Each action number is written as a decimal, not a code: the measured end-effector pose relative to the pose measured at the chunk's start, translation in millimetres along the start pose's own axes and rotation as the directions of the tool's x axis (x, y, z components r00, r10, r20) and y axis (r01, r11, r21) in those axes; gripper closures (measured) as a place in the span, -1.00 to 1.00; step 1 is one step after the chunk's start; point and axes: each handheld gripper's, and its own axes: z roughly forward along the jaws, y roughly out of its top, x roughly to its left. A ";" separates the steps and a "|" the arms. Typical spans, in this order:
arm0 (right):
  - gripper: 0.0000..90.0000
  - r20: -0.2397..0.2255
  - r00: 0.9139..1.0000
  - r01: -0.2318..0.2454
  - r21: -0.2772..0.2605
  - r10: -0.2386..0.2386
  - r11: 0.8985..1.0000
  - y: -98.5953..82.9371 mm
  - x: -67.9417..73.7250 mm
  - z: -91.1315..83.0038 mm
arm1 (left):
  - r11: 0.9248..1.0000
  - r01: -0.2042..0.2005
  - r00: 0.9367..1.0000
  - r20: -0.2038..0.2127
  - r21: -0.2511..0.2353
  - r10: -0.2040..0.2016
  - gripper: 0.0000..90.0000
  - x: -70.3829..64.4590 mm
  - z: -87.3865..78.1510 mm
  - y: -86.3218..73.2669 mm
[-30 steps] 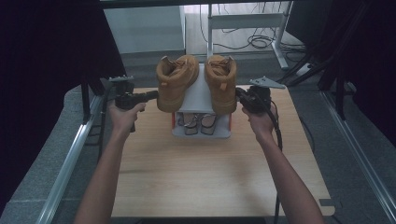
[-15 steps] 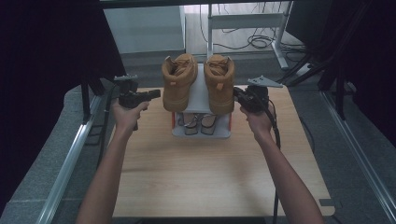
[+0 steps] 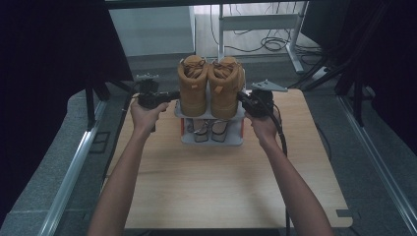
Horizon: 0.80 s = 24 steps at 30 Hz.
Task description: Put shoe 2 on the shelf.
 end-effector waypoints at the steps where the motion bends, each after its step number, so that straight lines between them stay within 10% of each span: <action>1: 0.99 -0.007 1.000 0.000 0.001 0.000 1.000 -0.2 -1.1 -0.3 | 1.000 0.012 1.000 0.015 0.000 -0.012 0.98 2.8 -0.2 -0.2; 8: 0.98 0.052 0.998 -0.025 0.024 0.024 0.999 4.1 -16.2 14.0 | 0.996 0.089 0.996 -0.001 0.012 -0.089 0.96 21.3 9.8 5.3; 24: 1.00 0.062 0.997 0.034 0.040 -0.037 0.999 12.8 -12.5 30.4 | 0.998 0.047 0.998 -0.046 0.034 -0.045 1.00 13.0 23.6 13.2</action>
